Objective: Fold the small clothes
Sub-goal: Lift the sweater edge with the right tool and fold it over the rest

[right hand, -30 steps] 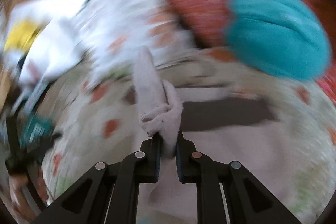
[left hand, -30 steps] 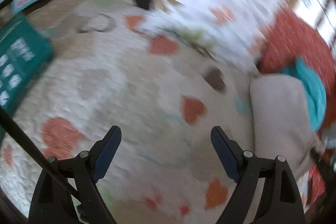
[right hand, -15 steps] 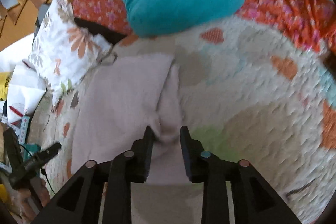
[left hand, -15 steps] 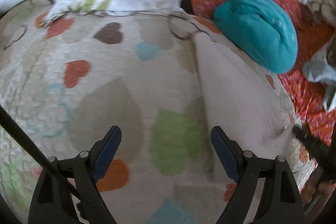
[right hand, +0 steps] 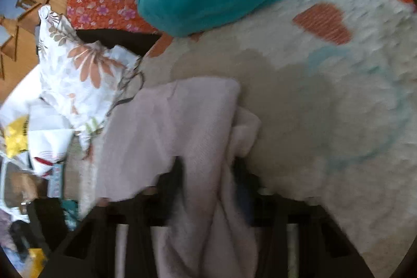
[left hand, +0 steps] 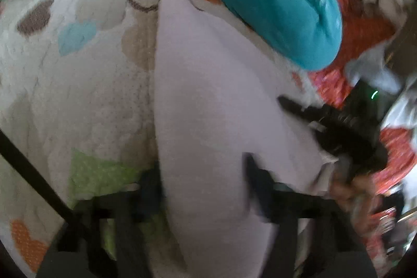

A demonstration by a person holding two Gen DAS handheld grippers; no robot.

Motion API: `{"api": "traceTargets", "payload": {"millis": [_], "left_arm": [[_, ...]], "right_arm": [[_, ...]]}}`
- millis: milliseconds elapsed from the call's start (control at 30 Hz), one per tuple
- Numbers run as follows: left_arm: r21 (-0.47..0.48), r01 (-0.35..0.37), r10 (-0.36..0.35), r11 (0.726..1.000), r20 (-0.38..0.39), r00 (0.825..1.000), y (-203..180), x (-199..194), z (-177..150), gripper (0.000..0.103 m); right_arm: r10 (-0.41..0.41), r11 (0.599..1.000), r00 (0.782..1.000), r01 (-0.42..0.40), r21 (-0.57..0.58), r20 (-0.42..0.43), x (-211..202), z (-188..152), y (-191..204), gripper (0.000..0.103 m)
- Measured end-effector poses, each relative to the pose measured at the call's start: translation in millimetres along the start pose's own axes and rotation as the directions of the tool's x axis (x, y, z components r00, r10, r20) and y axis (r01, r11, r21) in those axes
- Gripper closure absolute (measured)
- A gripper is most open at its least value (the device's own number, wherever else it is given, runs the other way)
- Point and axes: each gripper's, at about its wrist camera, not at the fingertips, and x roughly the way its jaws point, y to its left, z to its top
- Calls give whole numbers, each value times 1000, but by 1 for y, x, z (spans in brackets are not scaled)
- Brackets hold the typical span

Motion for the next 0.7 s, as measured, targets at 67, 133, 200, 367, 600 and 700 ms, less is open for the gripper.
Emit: {"api": "traceTargets", "payload": {"millis": [67,133,200,367,600,700], "left_arm": [[-32,34,-34,999,-4,999,0,-10,7,70],[-53,47,-46,997,23,999,-1,-26,17,70],[-38,29,-27,999,49,998,-6,-37,24,70],[17,-149,149,989,18,989,-11,-17,16,60],[34,-201,199,979,57,978,-13,-11,-17,45],[21,-186,185,982,39,982,-9,-11,-33,44]], "right_arm": [[71,997,997,-71,-7,16,-9,4,9,77],[149,988,987,-146,-46,65,-27,10,25,78],[164,982,980,-151,-113,112,-35,12,39,77],[-157,962,976,186,-199,152,-15,6,37,68],[-79,973,972,123,-194,220,-61,1,37,73],[84,975,988,-55,-214,128,-70,-15,45,83]]}}
